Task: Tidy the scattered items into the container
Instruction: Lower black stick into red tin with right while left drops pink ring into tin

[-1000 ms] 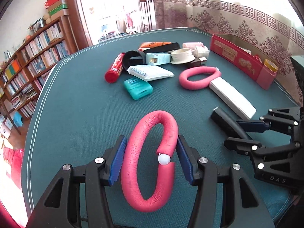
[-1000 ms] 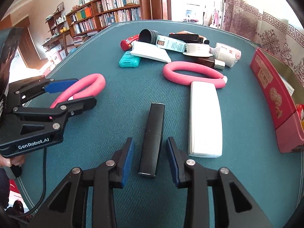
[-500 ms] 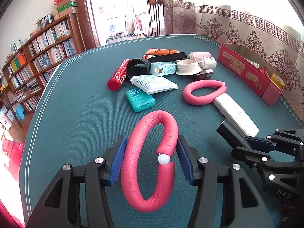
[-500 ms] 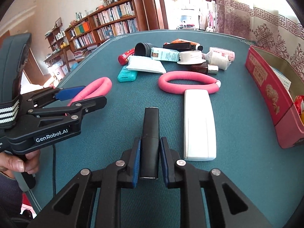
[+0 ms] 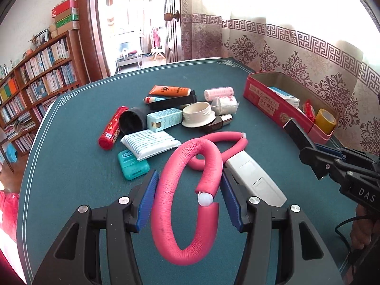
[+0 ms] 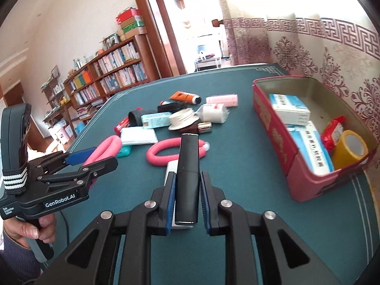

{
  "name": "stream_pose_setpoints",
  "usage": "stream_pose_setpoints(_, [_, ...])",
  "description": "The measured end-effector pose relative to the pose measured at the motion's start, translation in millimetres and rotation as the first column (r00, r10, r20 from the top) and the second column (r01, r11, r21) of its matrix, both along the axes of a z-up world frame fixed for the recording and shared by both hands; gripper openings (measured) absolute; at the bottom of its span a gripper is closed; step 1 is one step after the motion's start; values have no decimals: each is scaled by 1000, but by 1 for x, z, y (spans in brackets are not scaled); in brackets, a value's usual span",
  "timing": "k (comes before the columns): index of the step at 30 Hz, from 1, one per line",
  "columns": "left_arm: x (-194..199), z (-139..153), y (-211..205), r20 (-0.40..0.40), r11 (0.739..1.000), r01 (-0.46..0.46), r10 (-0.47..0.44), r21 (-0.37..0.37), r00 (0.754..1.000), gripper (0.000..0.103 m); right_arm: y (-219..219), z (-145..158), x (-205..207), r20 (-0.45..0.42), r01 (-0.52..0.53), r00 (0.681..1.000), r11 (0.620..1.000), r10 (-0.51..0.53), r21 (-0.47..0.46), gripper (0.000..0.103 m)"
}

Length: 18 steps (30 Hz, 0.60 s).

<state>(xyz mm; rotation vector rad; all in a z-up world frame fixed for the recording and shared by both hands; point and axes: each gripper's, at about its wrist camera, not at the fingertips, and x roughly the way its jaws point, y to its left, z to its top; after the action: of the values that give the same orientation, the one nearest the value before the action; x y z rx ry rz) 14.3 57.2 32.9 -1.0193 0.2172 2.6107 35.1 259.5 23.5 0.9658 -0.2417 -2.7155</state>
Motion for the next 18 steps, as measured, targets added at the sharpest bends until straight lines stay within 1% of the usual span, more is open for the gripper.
stream_pose_setpoints(4, [-5, 8, 26, -9, 998, 54, -54, 7, 998, 56, 38, 10, -7, -27, 113, 993, 994, -113, 1, 22])
stream_pose_setpoints(7, [-8, 13, 44, -14, 996, 89, -88, 13, 996, 56, 64, 15, -14, -42, 186, 982, 983, -186, 0, 22])
stream_pose_setpoints(10, [-12, 19, 62, -18, 993, 118, -118, 18, 993, 56, 84, 15, -26, -47, 252, 967, 967, -251, 19, 22])
stream_pose_setpoints(15, [-17, 27, 88, -32, 986, 165, -164, 28, 986, 56, 106, 7, -46, -35, 298, 954, 954, -297, 36, 22])
stream_pose_setpoints(18, [-23, 32, 102, -36, 981, 190, -188, 40, 981, 56, 113, 1, -51, -30, 322, 947, 945, -321, 47, 27])
